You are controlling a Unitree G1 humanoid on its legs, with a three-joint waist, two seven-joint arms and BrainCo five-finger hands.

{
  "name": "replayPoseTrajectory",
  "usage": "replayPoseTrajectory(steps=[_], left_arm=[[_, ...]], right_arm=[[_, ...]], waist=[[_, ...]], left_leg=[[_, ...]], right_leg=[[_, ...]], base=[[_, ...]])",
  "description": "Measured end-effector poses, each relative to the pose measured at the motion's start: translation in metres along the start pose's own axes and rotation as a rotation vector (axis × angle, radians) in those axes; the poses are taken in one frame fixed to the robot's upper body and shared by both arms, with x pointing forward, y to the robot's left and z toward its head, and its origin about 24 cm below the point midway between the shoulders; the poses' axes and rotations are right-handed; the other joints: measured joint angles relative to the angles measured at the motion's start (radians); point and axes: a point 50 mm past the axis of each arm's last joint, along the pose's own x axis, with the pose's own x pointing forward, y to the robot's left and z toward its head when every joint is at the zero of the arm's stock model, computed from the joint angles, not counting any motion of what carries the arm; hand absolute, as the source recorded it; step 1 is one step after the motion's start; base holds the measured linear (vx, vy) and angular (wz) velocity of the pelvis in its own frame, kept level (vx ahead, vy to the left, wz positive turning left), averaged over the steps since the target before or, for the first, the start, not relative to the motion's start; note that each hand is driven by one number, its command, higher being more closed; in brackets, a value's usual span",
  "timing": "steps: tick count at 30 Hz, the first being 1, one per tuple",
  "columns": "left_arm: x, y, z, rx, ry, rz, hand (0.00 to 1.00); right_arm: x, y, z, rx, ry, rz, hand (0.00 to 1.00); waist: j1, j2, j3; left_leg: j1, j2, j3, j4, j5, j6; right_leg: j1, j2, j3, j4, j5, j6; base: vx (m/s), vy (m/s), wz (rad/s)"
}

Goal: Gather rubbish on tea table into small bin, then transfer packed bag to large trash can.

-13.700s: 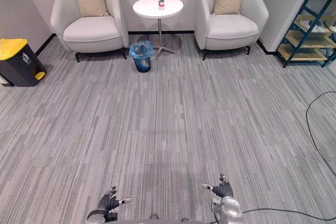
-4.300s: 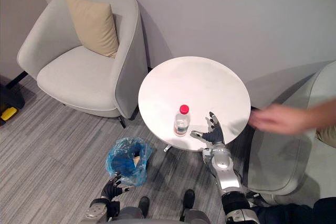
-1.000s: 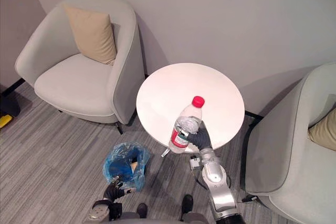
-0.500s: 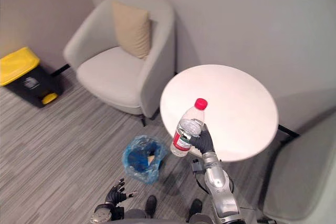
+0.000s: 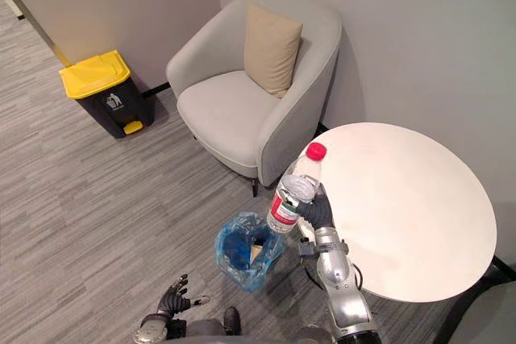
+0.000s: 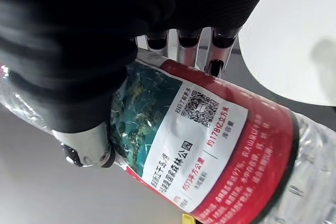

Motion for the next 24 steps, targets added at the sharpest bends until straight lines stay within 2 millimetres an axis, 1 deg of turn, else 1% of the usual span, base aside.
replayPoseTrajectory(steps=[1, 2, 3, 4, 5, 6, 7, 8, 9, 10, 11, 13, 14, 16, 18, 22, 23, 24], left_arm=[[0.0, 0.001, 0.0, 0.003, 0.0, 0.001, 0.0], [0.0, -0.001, 0.0, 0.005, -0.001, -0.003, 0.0], [0.0, 0.0, 0.001, 0.008, -0.004, -0.003, 0.0], [0.0, -0.001, 0.002, 0.009, -0.005, -0.004, 0.0], [0.0, 0.0, 0.001, 0.011, -0.003, -0.004, 0.0], [0.001, 0.003, 0.002, 0.02, -0.007, 0.001, 0.0], [0.001, 0.003, 0.003, 0.02, -0.01, 0.001, 0.0], [0.003, 0.003, 0.004, 0.013, -0.006, 0.005, 0.0], [0.002, 0.0, 0.002, 0.006, -0.004, -0.001, 0.0], [0.001, -0.002, 0.001, 0.0, 0.0, -0.003, 0.0], [0.001, -0.004, 0.0, -0.01, 0.001, -0.003, 0.0], [0.001, -0.004, 0.0, -0.017, 0.004, -0.002, 0.0], [0.001, -0.002, -0.001, -0.025, 0.005, 0.007, 0.0], [0.0, 0.0, -0.002, -0.029, 0.01, 0.015, 0.0], [0.0, 0.001, -0.002, -0.032, 0.011, 0.018, 0.0], [0.001, 0.003, -0.002, -0.029, 0.012, 0.024, 0.0], [0.003, 0.005, 0.003, -0.023, -0.004, 0.029, 0.0], [0.004, 0.005, 0.006, -0.021, -0.011, 0.031, 0.0]], right_arm=[[0.0, 0.001, 0.0, 0.0, 0.001, 0.005, 1.0], [-0.001, 0.002, -0.001, 0.003, 0.007, 0.01, 1.0], [-0.001, 0.003, -0.002, 0.001, 0.007, 0.022, 1.0], [-0.001, 0.003, -0.001, 0.0, 0.007, 0.027, 1.0], [-0.001, 0.003, -0.002, 0.0, 0.007, 0.032, 1.0], [-0.001, 0.004, -0.002, 0.001, 0.007, 0.032, 1.0], [-0.001, 0.004, -0.001, 0.003, 0.006, 0.032, 1.0], [-0.001, 0.001, -0.003, -0.011, 0.011, 0.03, 1.0], [-0.001, -0.001, -0.004, -0.023, 0.016, 0.032, 1.0], [-0.001, -0.002, -0.004, -0.033, 0.016, 0.035, 1.0], [-0.002, -0.002, -0.005, -0.048, 0.019, 0.037, 1.0], [-0.005, -0.003, -0.008, -0.068, 0.03, 0.043, 1.0], [-0.005, -0.002, -0.009, -0.069, 0.033, 0.046, 1.0], [-0.006, -0.002, -0.009, -0.074, 0.035, 0.051, 1.0], [-0.005, 0.001, -0.011, -0.079, 0.043, 0.071, 1.0], [-0.006, 0.025, -0.02, -0.107, 0.071, 0.185, 1.0], [-0.003, 0.035, -0.023, -0.131, 0.071, 0.243, 1.0], [-0.001, 0.04, -0.022, -0.143, 0.062, 0.271, 1.0]], waist=[[-0.005, -0.001, 0.002], [-0.012, 0.014, 0.014], [-0.019, 0.009, 0.012], [-0.022, 0.007, 0.011], [-0.033, 0.003, 0.013], [-0.032, -0.011, 0.01], [-0.03, -0.026, 0.009], [-0.027, -0.018, 0.014], [-0.016, 0.013, 0.01], [-0.012, 0.022, 0.009], [-0.006, 0.038, 0.009], [-0.006, 0.037, 0.01], [-0.006, 0.03, 0.009], [-0.004, 0.021, 0.006], [-0.002, 0.019, 0.004], [-0.001, 0.015, 0.007], [0.002, 0.014, 0.027], [0.003, 0.014, 0.037]], left_leg=[[0.005, 0.0, -0.014, -0.001, -0.001, 0.002], [0.012, 0.011, -0.045, -0.002, -0.002, 0.003], [0.012, 0.026, -0.073, -0.01, -0.002, 0.001], [0.012, 0.027, -0.086, -0.014, 0.0, -0.001], [0.012, 0.029, -0.109, -0.013, 0.002, -0.006], [0.007, 0.013, -0.13, 0.004, -0.004, -0.016], [0.004, 0.0, -0.135, 0.014, -0.009, -0.024], [0.005, 0.003, -0.148, 0.034, -0.024, -0.038], [-0.002, 0.02, -0.15, 0.039, -0.027, -0.044], [-0.005, 0.026, -0.153, 0.039, -0.03, -0.049], [-0.012, 0.04, -0.157, 0.038, -0.034, -0.054], [-0.005, 0.058, -0.162, 0.027, -0.035, -0.061], [-0.001, 0.061, -0.172, 0.014, -0.03, -0.069], [0.009, 0.062, -0.186, 0.007, -0.027, -0.073], [0.01, 0.059, -0.187, 0.008, -0.027, -0.073], [-0.019, 0.05, -0.196, 0.038, -0.027, -0.073], [-0.057, 0.049, -0.211, 0.083, -0.029, -0.075], [-0.077, 0.05, -0.213, 0.102, -0.03, -0.077]], right_leg=[[-0.017, 0.005, 0.028, 0.035, 0.019, -0.029], [-0.052, 0.043, 0.092, 0.068, -0.016, -0.033], [-0.074, 0.102, 0.148, 0.026, -0.079, -0.019], [-0.082, 0.121, 0.166, -0.001, -0.091, -0.018], [-0.085, 0.159, 0.198, -0.088, -0.09, -0.016], [-0.069, 0.178, 0.214, -0.232, -0.037, -0.002], [-0.067, 0.176, 0.212, -0.281, 0.02, -0.001], [-0.053, 0.176, 0.202, -0.292, 0.038, 0.005], [-0.039, 0.192, 0.199, -0.323, 0.043, 0.002], [-0.036, 0.199, 0.197, -0.336, 0.045, 0.001], [-0.029, 0.213, 0.186, -0.359, 0.054, -0.005], [-0.008, 0.23, 0.169, -0.385, 0.06, -0.014], [0.011, 0.235, 0.156, -0.399, 0.061, -0.015], [0.033, 0.237, 0.143, -0.418, 0.065, -0.013], [0.045, 0.234, 0.14, -0.431, 0.07, -0.009], [0.043, 0.224, 0.126, -0.436, 0.079, -0.006], [0.038, 0.223, 0.107, -0.432, 0.085, -0.01], [0.031, 0.223, 0.098, -0.427, 0.086, -0.012]], base=[[0.2, 0.038, 0.46], [0.17, 0.004, 0.56], [0.14, -0.014, 0.57], [0.11, -0.054, 0.75], [0.11, -0.088, 0.79], [0.11, -0.098, 0.79], [0.13, -0.122, 0.64], [0.16, -0.107, 0.34], [0.15, -0.107, 0.2], [0.12, -0.093, 0.0], [0.05, -0.099, 0.06], [0.04, -0.091, 0.15], [0.02, -0.064, 0.19], [0.02, -0.037, 0.21], [-0.01, 0.021, 0.09], [-0.05, 0.034, 0.16], [-0.11, 0.013, 0.39], [-0.13, 0.006, 0.45]])
